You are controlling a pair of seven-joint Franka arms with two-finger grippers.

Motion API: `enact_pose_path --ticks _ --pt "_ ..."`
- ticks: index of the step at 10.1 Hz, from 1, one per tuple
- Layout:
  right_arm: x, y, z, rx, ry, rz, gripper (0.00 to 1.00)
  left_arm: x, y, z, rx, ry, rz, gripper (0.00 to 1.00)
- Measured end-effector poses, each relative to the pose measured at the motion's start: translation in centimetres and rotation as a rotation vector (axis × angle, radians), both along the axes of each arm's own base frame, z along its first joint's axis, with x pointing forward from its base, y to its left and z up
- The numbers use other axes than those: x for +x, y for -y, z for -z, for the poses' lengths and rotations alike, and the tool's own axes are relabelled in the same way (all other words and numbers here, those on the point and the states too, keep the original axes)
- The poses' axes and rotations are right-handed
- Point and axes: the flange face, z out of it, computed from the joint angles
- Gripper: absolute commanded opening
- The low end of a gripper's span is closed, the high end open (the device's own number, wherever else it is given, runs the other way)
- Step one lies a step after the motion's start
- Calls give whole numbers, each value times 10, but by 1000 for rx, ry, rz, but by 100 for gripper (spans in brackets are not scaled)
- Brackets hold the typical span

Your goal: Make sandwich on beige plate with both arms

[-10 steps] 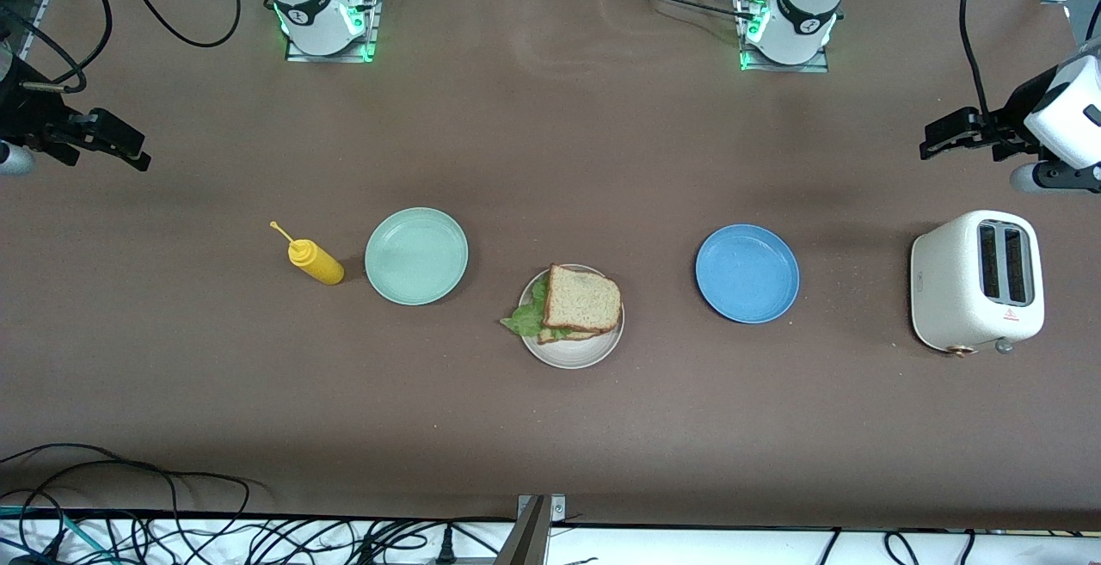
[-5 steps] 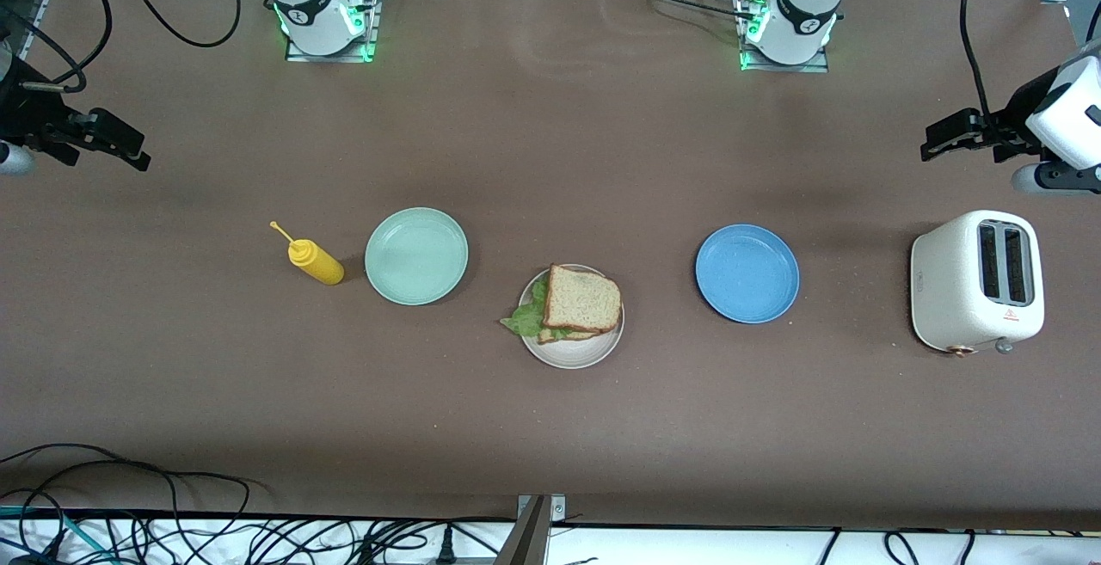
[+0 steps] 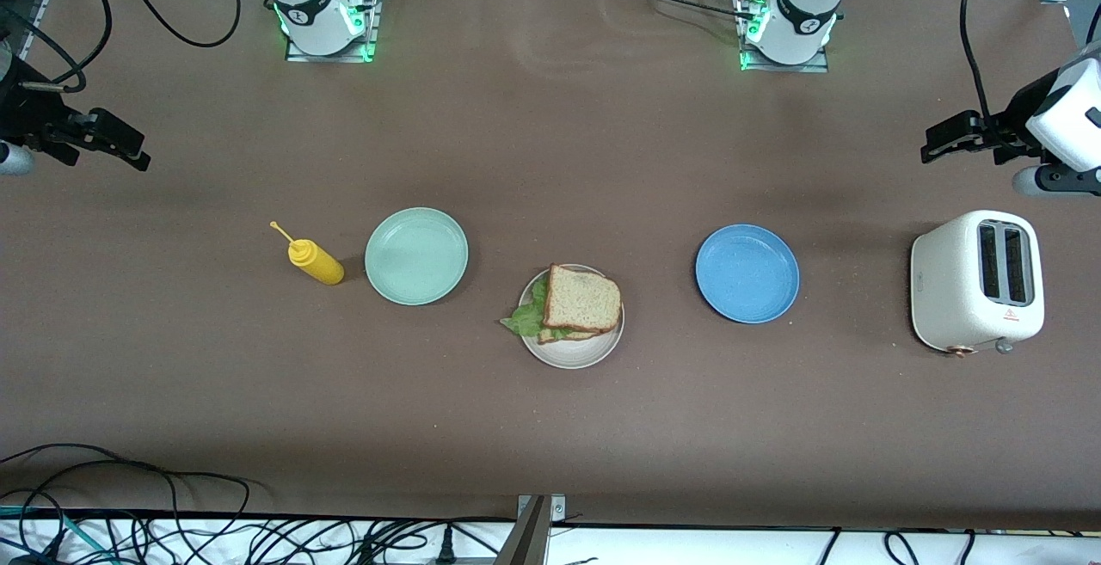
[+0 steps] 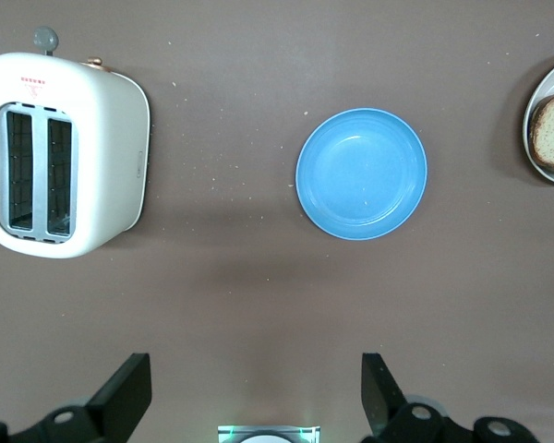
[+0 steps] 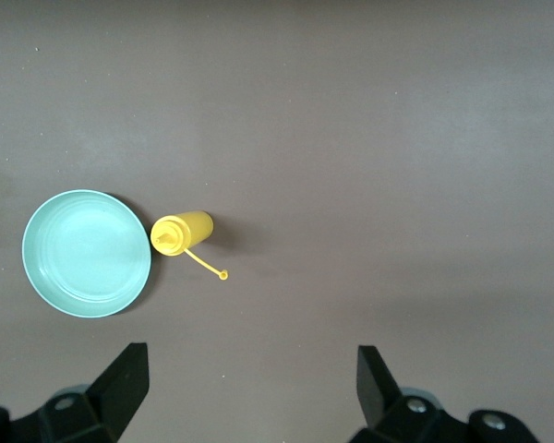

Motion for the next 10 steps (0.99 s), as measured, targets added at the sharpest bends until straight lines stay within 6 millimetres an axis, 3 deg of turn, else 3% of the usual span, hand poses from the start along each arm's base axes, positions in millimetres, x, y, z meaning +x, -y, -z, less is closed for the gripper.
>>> enact_pose_path --ticks 10 --pt "0 0 0 0 0 0 100 4 7 7 1 -7 13 100"
